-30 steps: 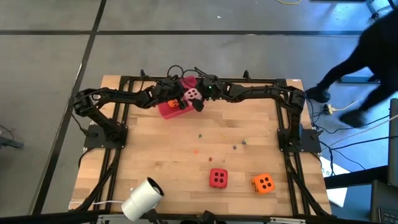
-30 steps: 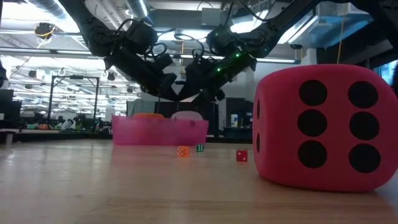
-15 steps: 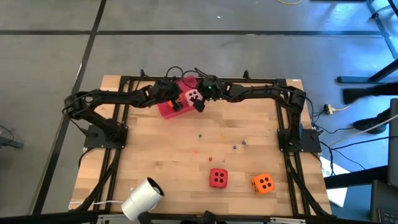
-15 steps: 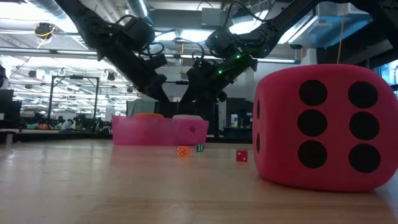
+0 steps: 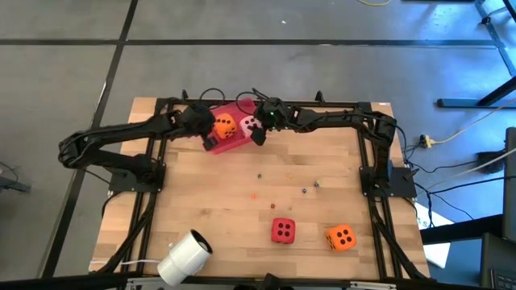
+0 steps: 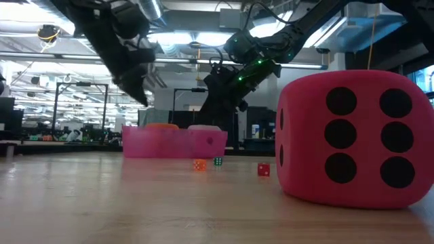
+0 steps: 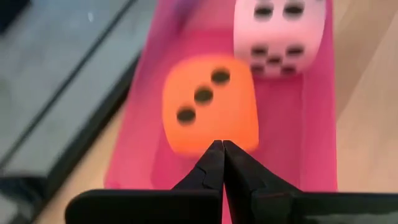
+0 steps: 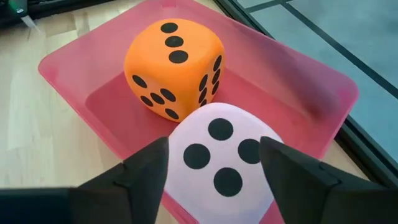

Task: Pick & Place Dice
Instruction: Adjust the large orange die in the red bin, then adjust the large pink die in the red bin

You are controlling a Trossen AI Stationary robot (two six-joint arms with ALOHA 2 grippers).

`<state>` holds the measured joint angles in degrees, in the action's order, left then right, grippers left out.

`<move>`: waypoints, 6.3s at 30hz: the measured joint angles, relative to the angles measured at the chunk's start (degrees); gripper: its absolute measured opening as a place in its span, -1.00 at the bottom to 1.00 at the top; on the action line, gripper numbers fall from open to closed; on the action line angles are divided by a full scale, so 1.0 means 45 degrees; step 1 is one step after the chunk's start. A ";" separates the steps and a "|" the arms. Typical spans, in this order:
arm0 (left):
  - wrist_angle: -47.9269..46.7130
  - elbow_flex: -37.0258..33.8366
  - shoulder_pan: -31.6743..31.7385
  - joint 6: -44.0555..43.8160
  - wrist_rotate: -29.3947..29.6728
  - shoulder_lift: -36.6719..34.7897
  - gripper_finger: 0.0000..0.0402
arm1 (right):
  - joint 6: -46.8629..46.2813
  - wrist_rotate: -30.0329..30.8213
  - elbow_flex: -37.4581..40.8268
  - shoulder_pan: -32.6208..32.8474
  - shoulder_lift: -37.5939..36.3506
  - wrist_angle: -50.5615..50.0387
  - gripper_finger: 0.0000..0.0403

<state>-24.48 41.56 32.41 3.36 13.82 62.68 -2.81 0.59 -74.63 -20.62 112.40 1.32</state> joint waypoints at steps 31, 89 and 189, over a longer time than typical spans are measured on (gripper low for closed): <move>0.4418 0.0000 -0.0006 0.0181 0.0826 0.3665 -0.99 | -0.0611 -0.0040 0.0005 0.0019 0.0010 -0.1275 -0.42; 0.4642 0.0000 -0.0011 0.0096 0.0939 0.3665 -1.00 | -0.4424 -0.0943 -0.5010 -0.0722 0.2388 -0.6480 -0.99; 0.4056 -0.0768 -0.2617 0.1052 -0.2059 0.3760 -0.99 | -0.1513 -0.1891 -0.4969 -0.0306 0.2448 -0.7665 -0.98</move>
<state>-6.23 38.10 20.63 8.10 4.55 79.60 -9.62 -7.92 -96.99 -22.00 123.42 -33.17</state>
